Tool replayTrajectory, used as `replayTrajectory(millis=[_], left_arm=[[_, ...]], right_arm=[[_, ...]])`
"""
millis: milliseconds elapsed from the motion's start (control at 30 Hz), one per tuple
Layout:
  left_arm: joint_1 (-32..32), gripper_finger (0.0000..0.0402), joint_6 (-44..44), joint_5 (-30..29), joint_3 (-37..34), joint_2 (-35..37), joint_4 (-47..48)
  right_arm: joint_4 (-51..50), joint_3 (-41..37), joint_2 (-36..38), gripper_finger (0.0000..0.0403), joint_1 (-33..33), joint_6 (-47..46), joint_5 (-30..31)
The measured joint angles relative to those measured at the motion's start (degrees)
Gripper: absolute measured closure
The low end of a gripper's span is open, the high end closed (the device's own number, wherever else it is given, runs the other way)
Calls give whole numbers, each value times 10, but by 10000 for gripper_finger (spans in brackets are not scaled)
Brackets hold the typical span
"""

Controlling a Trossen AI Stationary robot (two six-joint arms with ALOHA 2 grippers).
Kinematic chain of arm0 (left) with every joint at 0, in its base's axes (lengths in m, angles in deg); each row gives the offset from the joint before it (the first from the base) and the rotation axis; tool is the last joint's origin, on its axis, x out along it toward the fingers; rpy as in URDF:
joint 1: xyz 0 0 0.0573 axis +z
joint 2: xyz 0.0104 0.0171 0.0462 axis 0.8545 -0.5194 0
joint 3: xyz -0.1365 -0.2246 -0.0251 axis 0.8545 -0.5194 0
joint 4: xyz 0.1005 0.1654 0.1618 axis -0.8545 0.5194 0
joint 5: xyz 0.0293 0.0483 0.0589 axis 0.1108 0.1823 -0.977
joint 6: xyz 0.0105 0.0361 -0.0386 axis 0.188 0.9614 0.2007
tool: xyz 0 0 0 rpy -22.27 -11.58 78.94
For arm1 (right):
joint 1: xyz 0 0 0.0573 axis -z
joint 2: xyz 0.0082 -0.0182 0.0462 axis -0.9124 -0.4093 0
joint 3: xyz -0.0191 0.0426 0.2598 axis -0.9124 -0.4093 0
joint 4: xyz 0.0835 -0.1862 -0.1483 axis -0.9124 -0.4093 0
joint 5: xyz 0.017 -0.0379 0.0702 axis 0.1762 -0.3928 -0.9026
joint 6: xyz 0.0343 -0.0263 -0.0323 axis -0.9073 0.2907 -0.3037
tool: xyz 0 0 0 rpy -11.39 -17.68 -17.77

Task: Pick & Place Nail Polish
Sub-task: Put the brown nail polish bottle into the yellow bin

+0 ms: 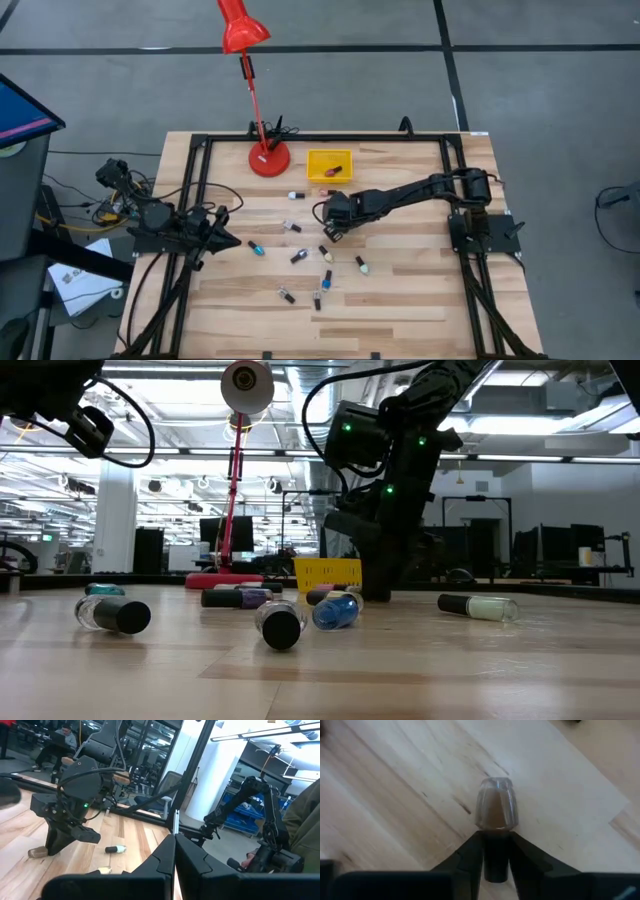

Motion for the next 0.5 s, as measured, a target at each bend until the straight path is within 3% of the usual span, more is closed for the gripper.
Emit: replayTrajectory(millis=[233,500], left_arm=[[0,400,0,0,0,0,0],[0,400,0,0,0,0,-2]], right_arm=[[-20,29,-2,357,0,40,-9],[-35,68,-5,355,9,69,-43]])
